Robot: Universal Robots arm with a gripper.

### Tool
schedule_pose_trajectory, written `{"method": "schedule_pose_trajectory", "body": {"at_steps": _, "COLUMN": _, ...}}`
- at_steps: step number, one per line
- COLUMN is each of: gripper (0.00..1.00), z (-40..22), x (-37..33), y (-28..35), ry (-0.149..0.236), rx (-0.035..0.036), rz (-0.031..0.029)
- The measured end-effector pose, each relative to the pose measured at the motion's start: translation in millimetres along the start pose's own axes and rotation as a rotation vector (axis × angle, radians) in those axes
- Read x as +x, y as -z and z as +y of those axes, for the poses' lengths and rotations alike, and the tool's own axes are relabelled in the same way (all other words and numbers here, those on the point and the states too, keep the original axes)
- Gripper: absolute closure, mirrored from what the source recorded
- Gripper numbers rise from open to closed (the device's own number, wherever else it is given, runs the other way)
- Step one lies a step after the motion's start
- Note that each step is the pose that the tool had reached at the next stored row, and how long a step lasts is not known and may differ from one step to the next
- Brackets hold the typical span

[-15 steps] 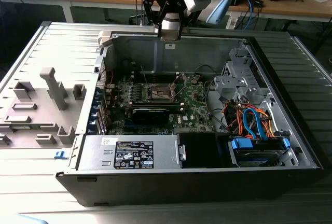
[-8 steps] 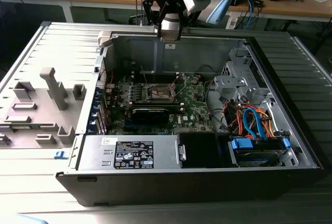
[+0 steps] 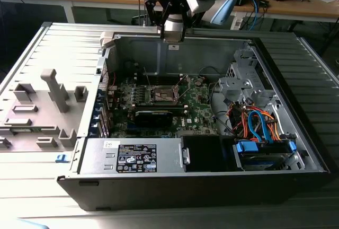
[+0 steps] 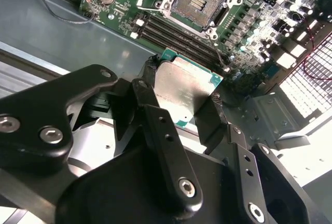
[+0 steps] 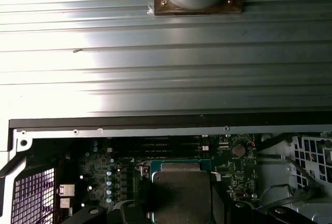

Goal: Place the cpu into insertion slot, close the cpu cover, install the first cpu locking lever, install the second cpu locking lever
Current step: 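Place the cpu into insertion slot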

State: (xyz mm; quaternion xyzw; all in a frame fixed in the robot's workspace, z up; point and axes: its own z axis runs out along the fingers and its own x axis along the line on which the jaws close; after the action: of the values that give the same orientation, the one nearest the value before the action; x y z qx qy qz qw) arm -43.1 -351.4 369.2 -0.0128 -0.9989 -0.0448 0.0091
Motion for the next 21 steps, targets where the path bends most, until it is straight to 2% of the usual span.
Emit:
{"method": "schedule_pose_trajectory", "body": {"at_steps": 9, "gripper": 0.45, "z": -1.3, "x": 0.7, "y": -0.3, "ry": 0.0, "rx": 0.0, "rz": 0.0}}
{"method": "schedule_pose_trajectory", "body": {"at_steps": 21, "gripper": 0.45, "z": -8.4, "x": 1.5, "y": -1.6, "ry": 0.0, "rx": 0.0, "rz": 0.0}}
